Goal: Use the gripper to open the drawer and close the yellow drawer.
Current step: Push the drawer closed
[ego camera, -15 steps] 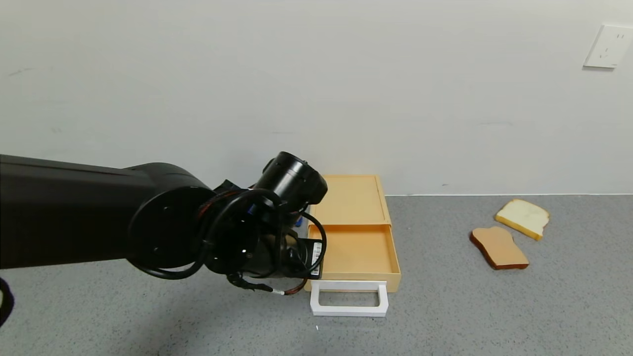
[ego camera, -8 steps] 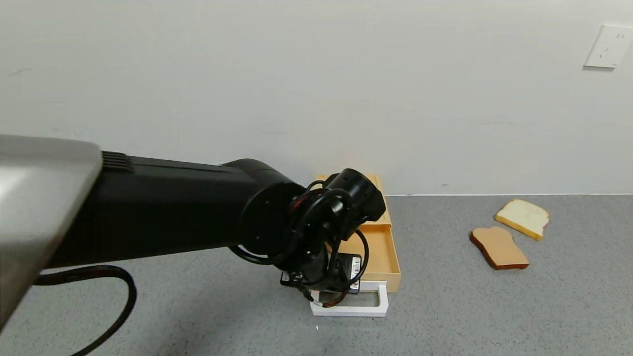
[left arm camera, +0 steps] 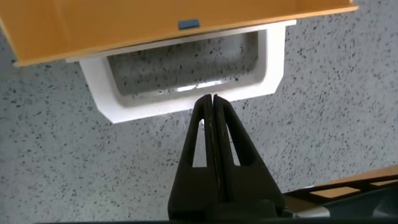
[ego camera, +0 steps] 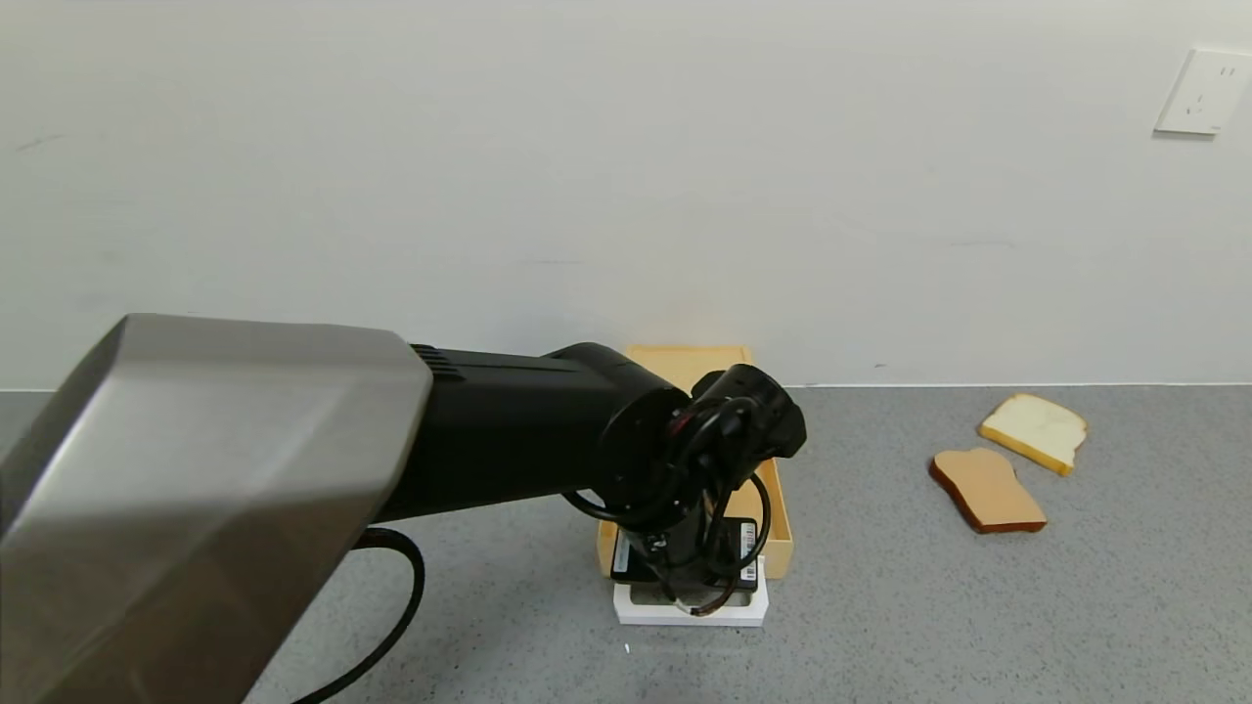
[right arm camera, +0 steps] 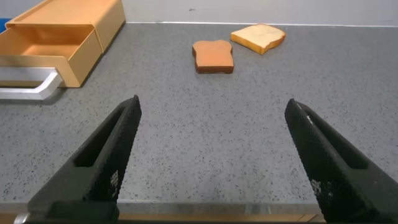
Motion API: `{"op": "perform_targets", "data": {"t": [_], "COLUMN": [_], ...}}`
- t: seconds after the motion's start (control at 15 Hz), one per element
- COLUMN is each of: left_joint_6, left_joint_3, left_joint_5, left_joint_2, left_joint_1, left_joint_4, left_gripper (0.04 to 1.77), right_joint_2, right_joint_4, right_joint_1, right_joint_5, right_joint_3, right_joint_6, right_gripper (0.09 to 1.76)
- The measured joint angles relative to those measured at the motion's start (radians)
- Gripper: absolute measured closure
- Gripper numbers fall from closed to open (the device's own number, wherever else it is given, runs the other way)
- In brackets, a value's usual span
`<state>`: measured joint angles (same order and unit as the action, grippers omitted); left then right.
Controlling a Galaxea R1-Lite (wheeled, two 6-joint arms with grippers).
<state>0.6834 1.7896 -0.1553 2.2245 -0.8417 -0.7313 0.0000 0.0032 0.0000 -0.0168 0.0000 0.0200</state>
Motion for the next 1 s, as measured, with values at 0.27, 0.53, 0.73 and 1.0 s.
{"op": "perform_targets", "data": {"t": [0.27, 0.53, 0.73, 1.0], "left_joint_6": [0.015, 0.025, 0.031, 0.030], "left_joint_3": [0.041, 0.088, 0.116, 0.142], "left_joint_5": [0.001, 0.000, 0.000, -0.009], "left_joint_2": [0.061, 0.097, 0.113, 0.129], "left_joint_1": [0.005, 0.018, 0.020, 0.022], "left_joint_4": [-0.020, -0.026, -0.027, -0.022], "left_gripper": [1.70, 1.70, 1.70, 1.70], "right_joint_2": [0.000, 0.000, 0.000, 0.000], "right_joint_4": [0.000, 0.000, 0.000, 0.000], "right_joint_1": [0.000, 0.000, 0.000, 0.000], "right_joint_5": [0.000, 0.000, 0.000, 0.000], "right_joint_3": [0.000, 0.000, 0.000, 0.000], "right_joint_6": [0.000, 0.000, 0.000, 0.000], "right_gripper": [0.15, 0.15, 0.15, 0.15]}}
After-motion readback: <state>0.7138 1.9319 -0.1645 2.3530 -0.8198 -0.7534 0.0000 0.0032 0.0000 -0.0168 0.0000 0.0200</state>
